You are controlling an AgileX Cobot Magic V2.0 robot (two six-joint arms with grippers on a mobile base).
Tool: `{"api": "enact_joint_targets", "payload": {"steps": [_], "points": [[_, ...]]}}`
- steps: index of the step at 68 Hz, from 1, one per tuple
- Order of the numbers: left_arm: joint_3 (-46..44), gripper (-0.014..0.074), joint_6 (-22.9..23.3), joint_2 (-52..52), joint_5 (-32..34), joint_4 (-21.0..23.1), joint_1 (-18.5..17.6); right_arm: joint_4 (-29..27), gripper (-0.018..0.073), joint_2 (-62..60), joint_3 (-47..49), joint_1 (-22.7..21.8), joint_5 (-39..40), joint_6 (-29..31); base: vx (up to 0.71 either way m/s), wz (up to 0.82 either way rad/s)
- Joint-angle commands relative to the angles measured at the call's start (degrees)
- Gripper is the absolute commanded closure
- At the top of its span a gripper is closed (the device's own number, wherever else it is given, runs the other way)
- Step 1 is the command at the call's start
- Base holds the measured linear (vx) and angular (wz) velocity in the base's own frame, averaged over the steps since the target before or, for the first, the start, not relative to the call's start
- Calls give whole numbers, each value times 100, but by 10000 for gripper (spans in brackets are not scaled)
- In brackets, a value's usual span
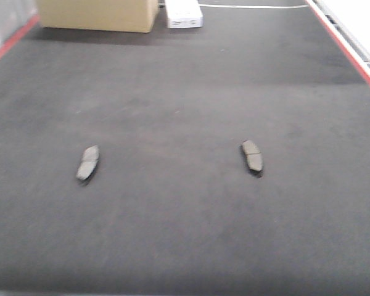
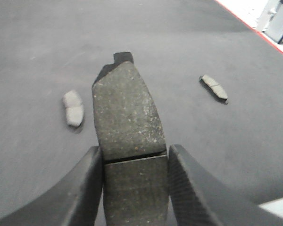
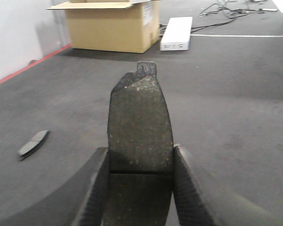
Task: Move and align brake pads A on conveyor
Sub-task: 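Turn and drive up to the dark conveyor belt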
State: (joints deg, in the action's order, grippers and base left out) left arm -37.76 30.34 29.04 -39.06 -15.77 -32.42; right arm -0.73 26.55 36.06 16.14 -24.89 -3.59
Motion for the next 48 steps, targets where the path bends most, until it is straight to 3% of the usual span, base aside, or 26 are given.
{"api": "enact_joint_targets", "payload": {"steps": [1,19,48], "points": [[-156,472,38,11,510,-87,-17,19,499,31,171,-16,574,24,20,-29],[-156,472,38,11,510,-87,-17,19,499,31,171,-16,574,24,17,-17],[-156,472,38,11,510,-87,-17,19,499,31,171,-16,574,24,11,6]]}}
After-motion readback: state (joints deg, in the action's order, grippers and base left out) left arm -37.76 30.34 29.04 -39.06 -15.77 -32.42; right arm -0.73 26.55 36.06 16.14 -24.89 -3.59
